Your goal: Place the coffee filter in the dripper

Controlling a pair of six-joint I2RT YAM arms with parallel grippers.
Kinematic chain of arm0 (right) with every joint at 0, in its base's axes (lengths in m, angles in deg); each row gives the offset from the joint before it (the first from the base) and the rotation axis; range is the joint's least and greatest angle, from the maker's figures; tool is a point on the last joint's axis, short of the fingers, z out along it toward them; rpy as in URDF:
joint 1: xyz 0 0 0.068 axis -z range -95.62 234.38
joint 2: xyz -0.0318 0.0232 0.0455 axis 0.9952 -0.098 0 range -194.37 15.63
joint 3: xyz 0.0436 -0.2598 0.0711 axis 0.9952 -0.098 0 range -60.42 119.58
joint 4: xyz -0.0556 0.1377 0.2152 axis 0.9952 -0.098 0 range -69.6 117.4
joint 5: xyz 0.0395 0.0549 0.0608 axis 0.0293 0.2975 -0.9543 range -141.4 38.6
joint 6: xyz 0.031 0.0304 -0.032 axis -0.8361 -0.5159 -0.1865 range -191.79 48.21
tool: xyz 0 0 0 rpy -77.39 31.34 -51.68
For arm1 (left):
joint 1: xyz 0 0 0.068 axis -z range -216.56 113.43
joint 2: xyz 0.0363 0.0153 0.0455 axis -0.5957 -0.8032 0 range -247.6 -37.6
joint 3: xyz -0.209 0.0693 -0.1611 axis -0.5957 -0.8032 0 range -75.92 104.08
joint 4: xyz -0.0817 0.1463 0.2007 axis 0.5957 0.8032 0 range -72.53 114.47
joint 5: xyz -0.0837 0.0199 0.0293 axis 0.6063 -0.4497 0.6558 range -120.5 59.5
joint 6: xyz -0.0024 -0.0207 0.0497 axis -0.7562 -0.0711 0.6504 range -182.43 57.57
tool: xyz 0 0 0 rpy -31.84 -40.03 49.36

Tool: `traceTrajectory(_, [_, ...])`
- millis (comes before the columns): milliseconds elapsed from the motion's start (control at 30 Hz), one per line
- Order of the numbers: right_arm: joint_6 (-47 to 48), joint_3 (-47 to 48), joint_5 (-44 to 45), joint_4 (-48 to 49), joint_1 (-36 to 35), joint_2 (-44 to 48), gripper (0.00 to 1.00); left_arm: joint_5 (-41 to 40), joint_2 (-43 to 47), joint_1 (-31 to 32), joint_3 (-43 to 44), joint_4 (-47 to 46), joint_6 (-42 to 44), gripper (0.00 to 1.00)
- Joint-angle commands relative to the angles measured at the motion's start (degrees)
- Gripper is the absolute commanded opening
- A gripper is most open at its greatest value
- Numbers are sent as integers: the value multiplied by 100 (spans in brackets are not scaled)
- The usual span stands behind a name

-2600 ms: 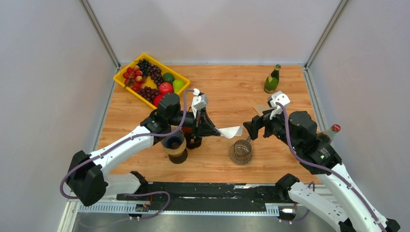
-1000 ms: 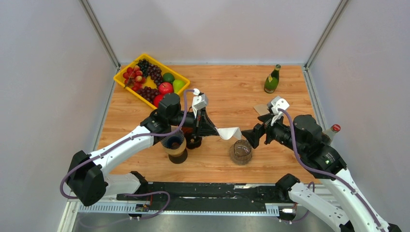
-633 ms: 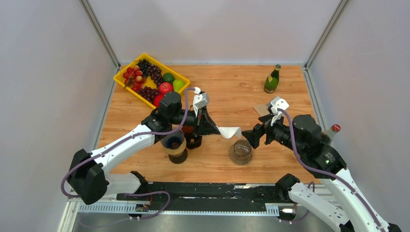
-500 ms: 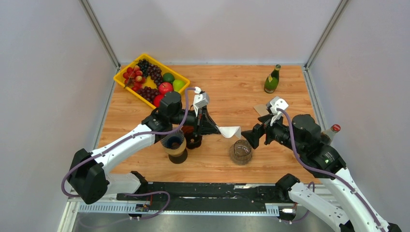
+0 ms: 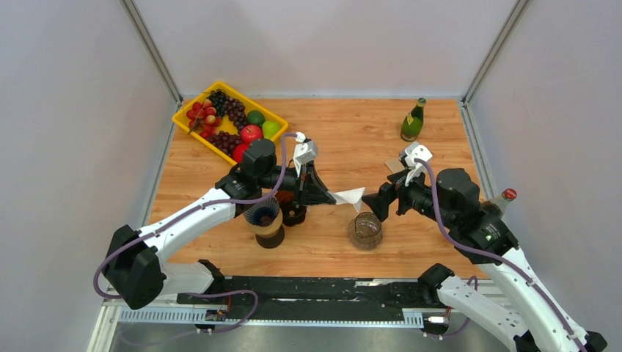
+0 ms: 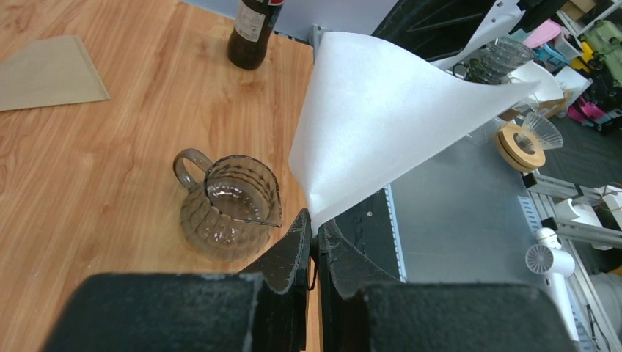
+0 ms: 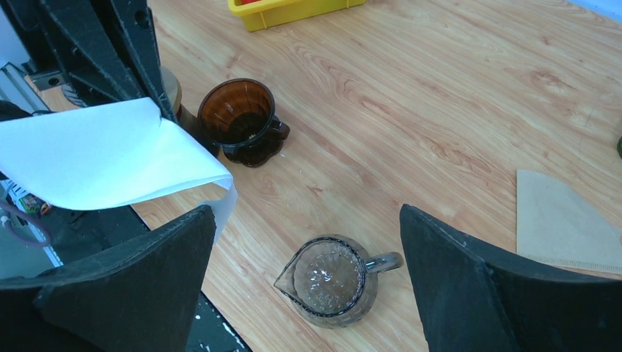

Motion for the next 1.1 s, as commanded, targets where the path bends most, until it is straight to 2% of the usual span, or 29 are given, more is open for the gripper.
traceTrajectory(0, [-319, 31, 431, 419, -2, -154, 100, 177, 0, 20, 199, -202, -38, 10])
traceTrajectory(133, [-463, -51, 778, 416, -2, -294, 100, 234, 2, 20, 128, -455, -313, 10])
traceTrajectory(333, [-522, -116, 804, 429, -2, -308, 100, 257, -37, 20, -40, -1111, -958, 1])
traceTrajectory(533, [-673, -236, 1221, 424, -2, -262, 100, 140, -39, 20, -205, -1739, -1524, 0])
traceTrajectory(767, [-768, -215, 1785, 465, -2, -124, 100, -219, -110, 21, -193, -1513, -1655, 0])
traceTrajectory(867, [-480, -221, 1141, 631, -9, 94, 100, -314, -211, 21, -147, -1191, -1488, 0])
traceTrajectory(1000, [-60, -355, -345, 972, -2, 411, 100, -34, -382, 19, -52, -1152, -1480, 0])
traceTrajectory(1067, [-37, -435, -758, 1167, -8, 483, 99, 161, -429, 22, -23, -1176, -1481, 0])
